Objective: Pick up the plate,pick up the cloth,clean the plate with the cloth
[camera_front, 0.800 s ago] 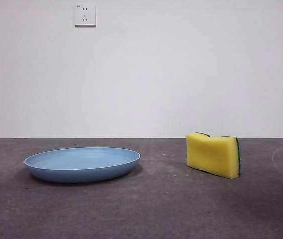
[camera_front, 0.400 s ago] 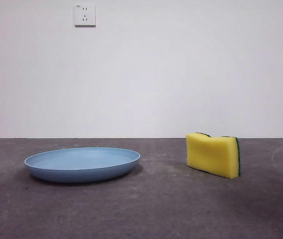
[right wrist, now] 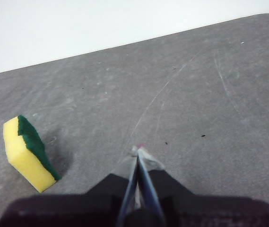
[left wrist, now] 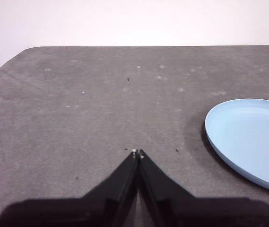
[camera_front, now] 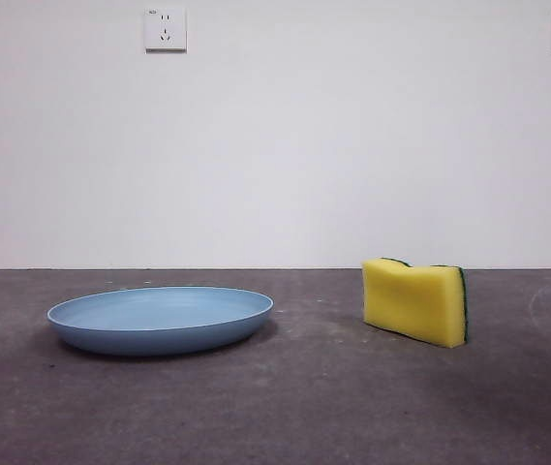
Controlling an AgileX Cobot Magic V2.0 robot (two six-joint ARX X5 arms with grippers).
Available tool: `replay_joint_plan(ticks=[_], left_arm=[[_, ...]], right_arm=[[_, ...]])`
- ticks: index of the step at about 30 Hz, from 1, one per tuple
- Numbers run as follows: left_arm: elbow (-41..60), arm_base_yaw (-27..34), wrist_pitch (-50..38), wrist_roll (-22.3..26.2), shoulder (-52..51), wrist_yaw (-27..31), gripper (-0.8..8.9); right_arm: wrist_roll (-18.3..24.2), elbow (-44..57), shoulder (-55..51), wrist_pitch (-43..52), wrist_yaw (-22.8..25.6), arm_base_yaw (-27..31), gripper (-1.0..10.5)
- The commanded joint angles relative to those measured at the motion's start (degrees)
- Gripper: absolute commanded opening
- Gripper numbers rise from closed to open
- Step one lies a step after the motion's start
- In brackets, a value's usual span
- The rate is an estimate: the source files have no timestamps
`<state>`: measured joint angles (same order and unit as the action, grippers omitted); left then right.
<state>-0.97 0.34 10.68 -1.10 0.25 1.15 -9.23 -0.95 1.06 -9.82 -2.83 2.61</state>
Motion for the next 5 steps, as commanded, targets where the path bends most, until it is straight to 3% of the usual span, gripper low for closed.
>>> replay_joint_plan(ticks=[1, 5], left_arm=[[0.74, 0.13, -0.28, -0.20, -0.07, 0.20, -0.01], [0.74, 0.13, -0.28, -0.22, -0.07, 0.20, -0.02]], right_arm=[[-0.33, 0.57, 0.02, -0.50, 0.20, -0.09, 0.0], [-0.33, 0.57, 0.02, -0.50, 0.20, -0.09, 0.0]])
